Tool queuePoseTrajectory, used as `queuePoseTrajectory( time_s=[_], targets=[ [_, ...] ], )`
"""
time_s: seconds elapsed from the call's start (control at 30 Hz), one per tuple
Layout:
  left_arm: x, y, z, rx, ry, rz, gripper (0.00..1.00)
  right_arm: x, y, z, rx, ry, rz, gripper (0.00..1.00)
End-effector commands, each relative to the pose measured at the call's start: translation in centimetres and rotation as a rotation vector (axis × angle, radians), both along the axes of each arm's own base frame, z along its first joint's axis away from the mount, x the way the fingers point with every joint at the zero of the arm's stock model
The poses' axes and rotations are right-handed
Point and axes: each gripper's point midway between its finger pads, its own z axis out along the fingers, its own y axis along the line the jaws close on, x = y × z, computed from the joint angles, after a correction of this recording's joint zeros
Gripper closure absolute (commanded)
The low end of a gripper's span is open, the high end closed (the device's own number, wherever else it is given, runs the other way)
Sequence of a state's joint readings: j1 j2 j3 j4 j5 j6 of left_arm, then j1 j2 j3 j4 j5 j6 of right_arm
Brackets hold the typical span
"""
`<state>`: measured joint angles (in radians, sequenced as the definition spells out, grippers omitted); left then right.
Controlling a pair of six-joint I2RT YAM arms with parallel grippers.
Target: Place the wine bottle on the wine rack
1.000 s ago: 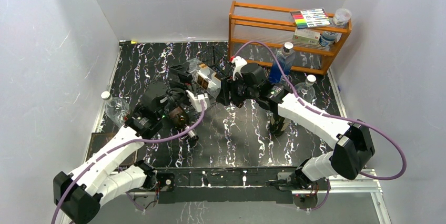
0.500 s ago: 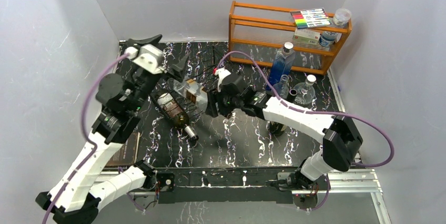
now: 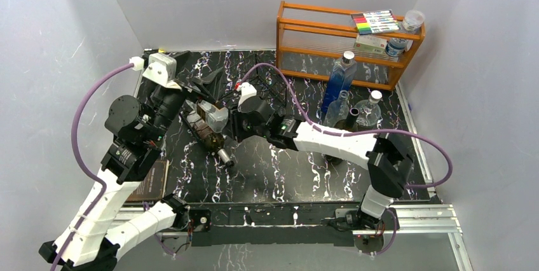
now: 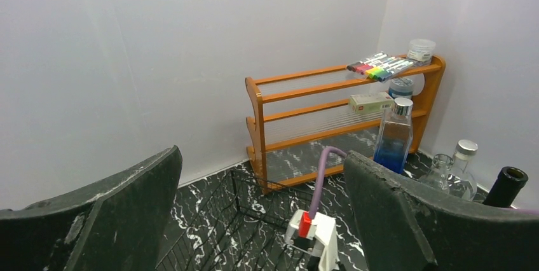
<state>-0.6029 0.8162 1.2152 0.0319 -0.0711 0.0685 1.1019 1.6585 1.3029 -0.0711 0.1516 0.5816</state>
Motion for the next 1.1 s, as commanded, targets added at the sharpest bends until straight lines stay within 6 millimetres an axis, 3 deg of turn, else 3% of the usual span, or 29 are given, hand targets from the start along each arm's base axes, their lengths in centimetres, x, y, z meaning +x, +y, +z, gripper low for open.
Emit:
queuePoseTrajectory(
  time_s=[0.0,0.17,0.37,0.83,1.07],
  targets=[
    [-1.2,1.5,2.2,-0.047,-0.042,0.026,0.02,2.0,3.3,7.9,0.246,-0.11,-0.05,1.0],
    [-1.2,2.0,2.7,-0.057,-0.03,0.051,0.02,1.9,4.1,7.5,0.272,-0.08,-0.063,1.0],
    [-1.6,2.3,4.1,-0.074,-0.065,0.049,0.02,0.4,5.7,6.3,0.287,-0.059,-0.038,1.0],
    [-1.2,1.8,3.8,-0.065,-0.046,0.037,0.02,1.6,6.3,1.1,0.311,0.006,-0.149,1.0],
    [-0.8,1.5,3.3,-0.057,-0.037,0.036,0.02,1.2,6.7,0.1,0.403,0.067,-0.172,1.0]
  ],
)
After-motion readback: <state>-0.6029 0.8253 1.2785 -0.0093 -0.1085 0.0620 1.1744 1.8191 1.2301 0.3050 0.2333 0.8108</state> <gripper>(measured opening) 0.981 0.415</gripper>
